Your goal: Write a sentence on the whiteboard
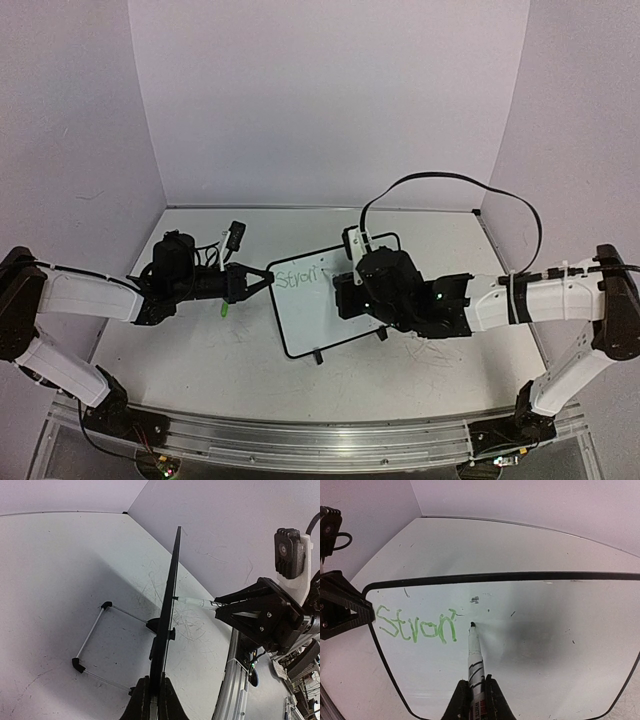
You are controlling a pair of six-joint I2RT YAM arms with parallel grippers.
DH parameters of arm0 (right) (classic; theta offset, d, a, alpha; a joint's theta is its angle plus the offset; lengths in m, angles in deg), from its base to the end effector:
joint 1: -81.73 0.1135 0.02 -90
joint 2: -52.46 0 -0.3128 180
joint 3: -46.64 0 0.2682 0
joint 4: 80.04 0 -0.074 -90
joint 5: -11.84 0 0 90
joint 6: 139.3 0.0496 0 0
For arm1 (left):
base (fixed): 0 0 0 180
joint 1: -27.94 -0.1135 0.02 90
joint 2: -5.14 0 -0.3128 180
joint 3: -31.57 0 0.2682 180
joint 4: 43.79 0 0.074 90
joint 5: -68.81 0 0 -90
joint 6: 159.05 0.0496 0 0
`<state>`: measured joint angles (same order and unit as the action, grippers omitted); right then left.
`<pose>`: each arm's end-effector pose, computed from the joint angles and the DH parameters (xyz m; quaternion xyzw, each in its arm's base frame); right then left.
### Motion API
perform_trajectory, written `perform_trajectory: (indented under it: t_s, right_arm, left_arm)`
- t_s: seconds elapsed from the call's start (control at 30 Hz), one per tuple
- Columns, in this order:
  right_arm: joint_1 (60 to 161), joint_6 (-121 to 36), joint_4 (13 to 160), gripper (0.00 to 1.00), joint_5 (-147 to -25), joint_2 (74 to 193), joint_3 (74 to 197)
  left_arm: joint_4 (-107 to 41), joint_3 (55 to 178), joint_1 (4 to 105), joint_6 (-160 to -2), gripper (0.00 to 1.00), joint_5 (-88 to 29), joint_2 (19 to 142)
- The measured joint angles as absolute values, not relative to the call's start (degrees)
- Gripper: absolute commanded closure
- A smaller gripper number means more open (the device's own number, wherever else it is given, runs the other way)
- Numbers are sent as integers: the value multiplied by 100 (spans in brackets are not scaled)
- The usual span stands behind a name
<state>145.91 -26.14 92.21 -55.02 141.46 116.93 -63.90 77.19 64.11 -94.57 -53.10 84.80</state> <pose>0.1812 0.3297 0.2869 -0.1929 0.8171 0.2328 0.4908 0.2257 -0.1975 0.2431 0.2389 0.7383 -0.4896 0.3976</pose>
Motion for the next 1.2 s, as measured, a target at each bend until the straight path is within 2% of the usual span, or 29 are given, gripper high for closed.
perform_trajectory:
  t_s: [1.2]
  right_arm:
    - [14604,-2499,9253,100,-5811,14212,11607]
  left_arm:
    - [-6383,7719,6411,-9458,100,-5302,8480]
